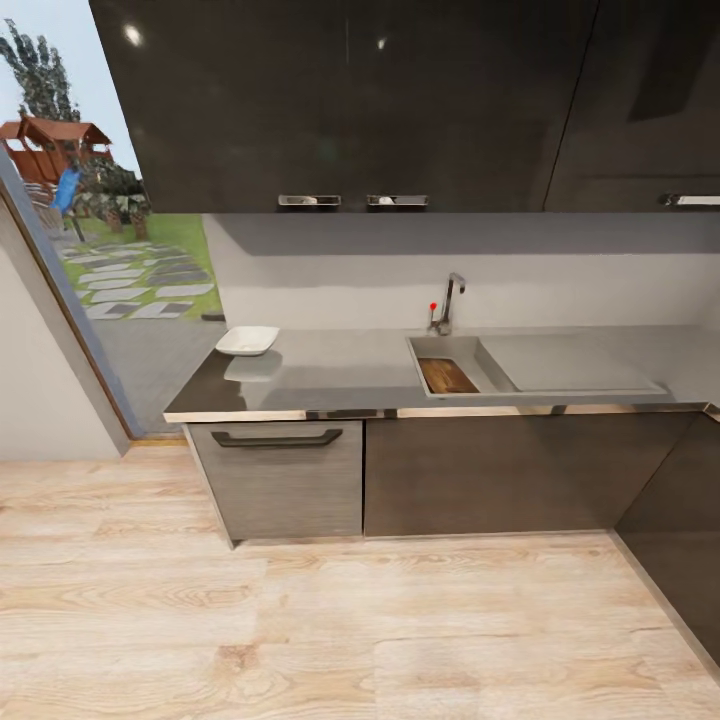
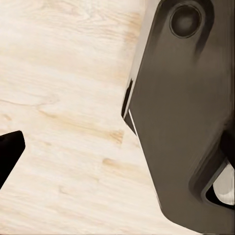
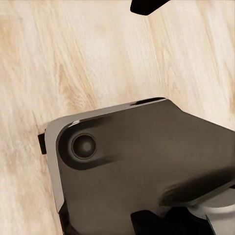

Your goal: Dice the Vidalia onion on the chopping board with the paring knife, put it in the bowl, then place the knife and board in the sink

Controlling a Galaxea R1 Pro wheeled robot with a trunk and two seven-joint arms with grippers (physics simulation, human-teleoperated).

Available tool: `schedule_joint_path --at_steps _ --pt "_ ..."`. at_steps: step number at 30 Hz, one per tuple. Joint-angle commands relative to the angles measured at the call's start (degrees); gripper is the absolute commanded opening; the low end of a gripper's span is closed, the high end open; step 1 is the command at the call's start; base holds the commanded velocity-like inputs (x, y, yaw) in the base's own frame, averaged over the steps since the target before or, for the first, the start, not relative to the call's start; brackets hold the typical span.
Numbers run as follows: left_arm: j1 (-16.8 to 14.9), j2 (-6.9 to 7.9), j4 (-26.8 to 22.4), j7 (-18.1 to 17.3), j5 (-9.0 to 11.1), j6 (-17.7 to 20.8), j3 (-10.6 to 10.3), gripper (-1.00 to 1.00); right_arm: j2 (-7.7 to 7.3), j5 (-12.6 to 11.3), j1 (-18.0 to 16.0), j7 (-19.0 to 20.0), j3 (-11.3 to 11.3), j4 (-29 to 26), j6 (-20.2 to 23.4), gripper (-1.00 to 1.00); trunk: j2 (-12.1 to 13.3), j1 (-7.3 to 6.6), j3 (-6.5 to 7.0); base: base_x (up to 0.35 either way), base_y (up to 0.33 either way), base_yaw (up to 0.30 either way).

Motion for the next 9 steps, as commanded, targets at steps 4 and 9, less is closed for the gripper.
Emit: schedule_joint_path --at_steps 4,9 --pt "-0.1 0.07 -0.4 0.0 0.4 -0.8 -0.7 1.00 0.02 -0.3 0.0 0.0 -0.2 0.0 -0.2 1.00 -0.1 0.01 -0.09 0.000 0.000 0.000" --pt "-0.1 0.07 -0.1 0.0 0.4 -0.9 -0.7 1.00 0.02 -0.3 0.0 0.0 -0.2 0.0 -0.2 1.00 -0.1 0.01 -0.09 0.000 0.000 0.000"
